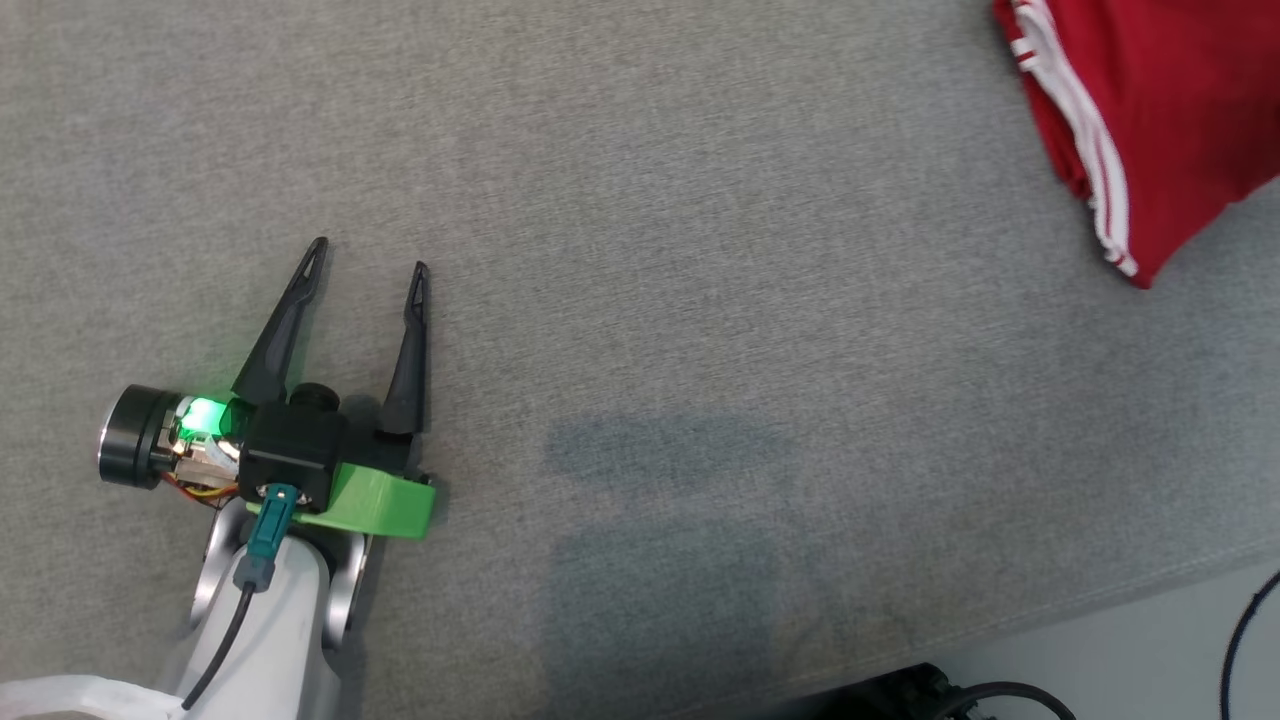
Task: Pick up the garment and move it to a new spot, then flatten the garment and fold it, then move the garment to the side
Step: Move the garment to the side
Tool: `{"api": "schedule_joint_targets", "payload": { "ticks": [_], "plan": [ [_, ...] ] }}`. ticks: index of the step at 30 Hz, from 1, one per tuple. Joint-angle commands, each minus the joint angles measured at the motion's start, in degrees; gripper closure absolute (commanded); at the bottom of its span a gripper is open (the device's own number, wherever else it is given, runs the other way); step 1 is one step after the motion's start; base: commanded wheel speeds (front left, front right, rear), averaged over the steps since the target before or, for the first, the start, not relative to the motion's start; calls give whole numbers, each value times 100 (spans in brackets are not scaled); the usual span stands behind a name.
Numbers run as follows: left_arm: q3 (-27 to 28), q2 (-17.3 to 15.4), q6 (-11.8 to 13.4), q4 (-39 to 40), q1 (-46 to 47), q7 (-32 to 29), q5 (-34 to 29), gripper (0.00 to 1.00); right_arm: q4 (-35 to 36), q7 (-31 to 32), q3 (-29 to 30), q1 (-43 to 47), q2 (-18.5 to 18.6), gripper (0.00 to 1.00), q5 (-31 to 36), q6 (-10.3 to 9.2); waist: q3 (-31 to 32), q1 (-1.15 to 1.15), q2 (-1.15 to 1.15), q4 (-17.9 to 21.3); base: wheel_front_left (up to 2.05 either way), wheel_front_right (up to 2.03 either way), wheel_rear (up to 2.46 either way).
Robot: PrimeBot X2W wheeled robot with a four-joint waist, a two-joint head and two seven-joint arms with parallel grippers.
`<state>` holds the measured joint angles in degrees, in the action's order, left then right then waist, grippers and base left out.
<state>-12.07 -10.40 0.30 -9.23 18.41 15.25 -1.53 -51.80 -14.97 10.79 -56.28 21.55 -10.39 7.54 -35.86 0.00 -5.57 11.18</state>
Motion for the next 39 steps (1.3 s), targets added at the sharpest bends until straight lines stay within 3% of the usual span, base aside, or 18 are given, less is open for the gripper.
{"api": "schedule_joint_targets", "payload": {
  "ticks": [1,6,7,8,11,13,18,23,29,39],
  "plan": [
    [-11,-69,51,-134,-35,-25,41,0,-96,-11,328,-6,186,100,239,-11,-370,0,-2,-474,0,0,0],
    [-96,-76,90,-152,-79,-26,74,0,-289,-12,1066,132,438,100,862,-11,-272,0,-2,-518,0,0,0],
    [-116,-95,107,-175,-106,-33,90,0,-342,-12,1451,175,441,16,1089,-11,-220,0,-2,-520,0,0,0],
    [-119,-101,123,-186,-125,-34,103,0,-323,-12,1610,196,406,0,1218,-11,-190,0,-2,-521,0,0,0],
    [-138,-63,169,-183,-181,-32,148,0,347,-11,1871,250,126,0,1513,-11,-32,0,-2,-531,0,0,0],
    [-132,-25,190,-203,-212,-29,190,0,720,-11,1662,382,-87,0,1561,-11,102,0,-2,-528,0,0,0],
    [-26,96,271,-236,-338,-18,277,0,1779,-11,581,744,-553,0,1096,-11,536,0,-2,-538,0,0,0],
    [145,223,327,-311,-534,-15,370,0,2712,-11,-497,1373,-776,0,402,-11,995,0,-2,-601,0,0,0],
    [386,390,322,-397,-844,-15,428,0,2849,-11,-1308,2222,-899,0,13,-11,1558,0,-2,-804,0,0,0],
    [805,551,266,-506,-1515,-14,455,0,2752,-11,-1394,3590,-1346,0,-123,-11,2405,0,-2,-965,0,0,0]
  ]
}}
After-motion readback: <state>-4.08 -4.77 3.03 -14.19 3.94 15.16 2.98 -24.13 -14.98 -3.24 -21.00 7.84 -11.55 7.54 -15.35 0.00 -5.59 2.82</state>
